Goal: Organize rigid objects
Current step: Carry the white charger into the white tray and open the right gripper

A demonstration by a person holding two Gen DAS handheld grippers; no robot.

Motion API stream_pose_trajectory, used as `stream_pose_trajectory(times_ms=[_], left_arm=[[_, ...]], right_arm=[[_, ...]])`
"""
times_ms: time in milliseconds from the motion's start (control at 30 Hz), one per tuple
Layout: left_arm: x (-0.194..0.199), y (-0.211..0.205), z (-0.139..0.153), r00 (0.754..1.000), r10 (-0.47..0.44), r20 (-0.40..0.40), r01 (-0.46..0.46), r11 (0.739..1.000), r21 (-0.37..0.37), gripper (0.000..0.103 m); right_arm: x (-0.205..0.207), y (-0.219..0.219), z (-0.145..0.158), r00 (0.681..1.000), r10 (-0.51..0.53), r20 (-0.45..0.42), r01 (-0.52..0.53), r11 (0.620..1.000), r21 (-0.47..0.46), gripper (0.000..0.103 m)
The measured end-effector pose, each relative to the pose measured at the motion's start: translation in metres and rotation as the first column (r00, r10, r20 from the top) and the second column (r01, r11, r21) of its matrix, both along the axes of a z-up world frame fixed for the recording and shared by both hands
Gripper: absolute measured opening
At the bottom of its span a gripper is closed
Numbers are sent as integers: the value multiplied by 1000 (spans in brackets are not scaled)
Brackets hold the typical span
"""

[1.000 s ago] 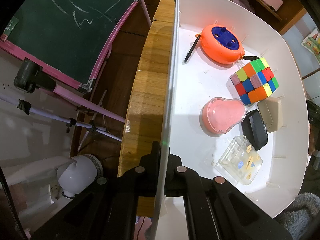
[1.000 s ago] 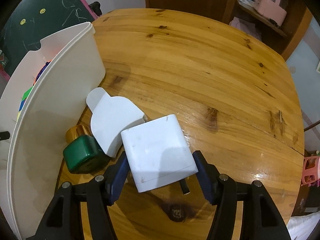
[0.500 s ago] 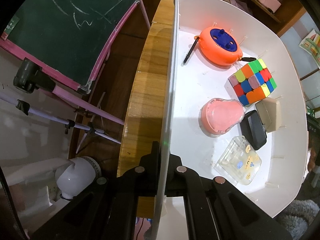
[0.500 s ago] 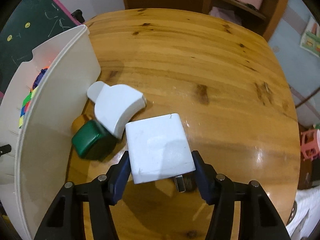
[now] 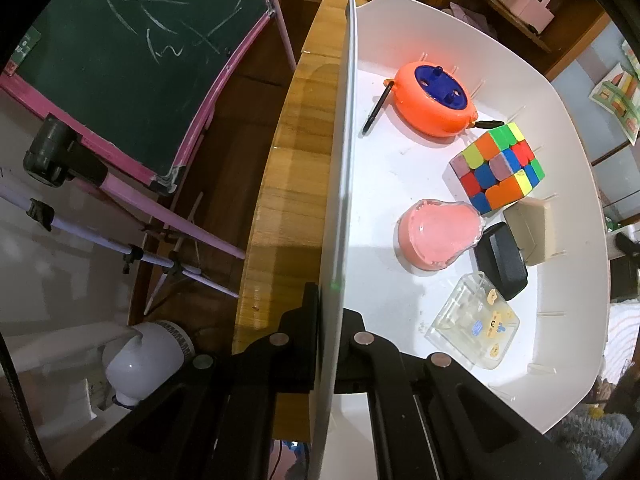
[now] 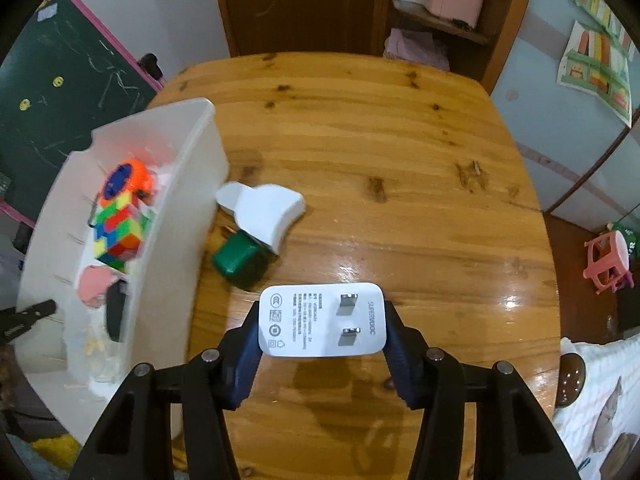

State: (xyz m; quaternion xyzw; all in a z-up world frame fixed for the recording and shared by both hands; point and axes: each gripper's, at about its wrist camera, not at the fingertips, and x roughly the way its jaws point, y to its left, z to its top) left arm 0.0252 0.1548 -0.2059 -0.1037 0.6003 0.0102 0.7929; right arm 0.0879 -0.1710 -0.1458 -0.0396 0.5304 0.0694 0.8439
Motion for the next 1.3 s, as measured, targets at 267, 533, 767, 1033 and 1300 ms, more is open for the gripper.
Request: stream_pose_trajectory(times_ms=[267, 533, 767, 1033, 1300], left_arm=[[0, 2, 0, 1000, -1, 7, 1, 1000, -10, 3], [0, 3, -1, 1000, -4, 8, 4, 1000, -12, 3], [0, 4, -1, 1000, -1, 11, 1, 1000, -16, 3], [1, 3, -1, 1000, -10, 5, 10, 1000, -14, 3], [0, 2, 0, 1000, -9, 2, 9, 1000, -11, 3]], right_arm=[[-20, 56, 83, 973, 155, 170, -156, 988, -7, 55], [-13, 119, 116, 919, 314, 239, -320, 947, -12, 55], [41, 178, 74, 922, 372, 108, -379, 924, 55, 55], [92, 220, 13, 935, 347, -77, -339, 935, 104, 55], [78, 252, -30, 883, 437, -172, -415, 898, 148, 55]])
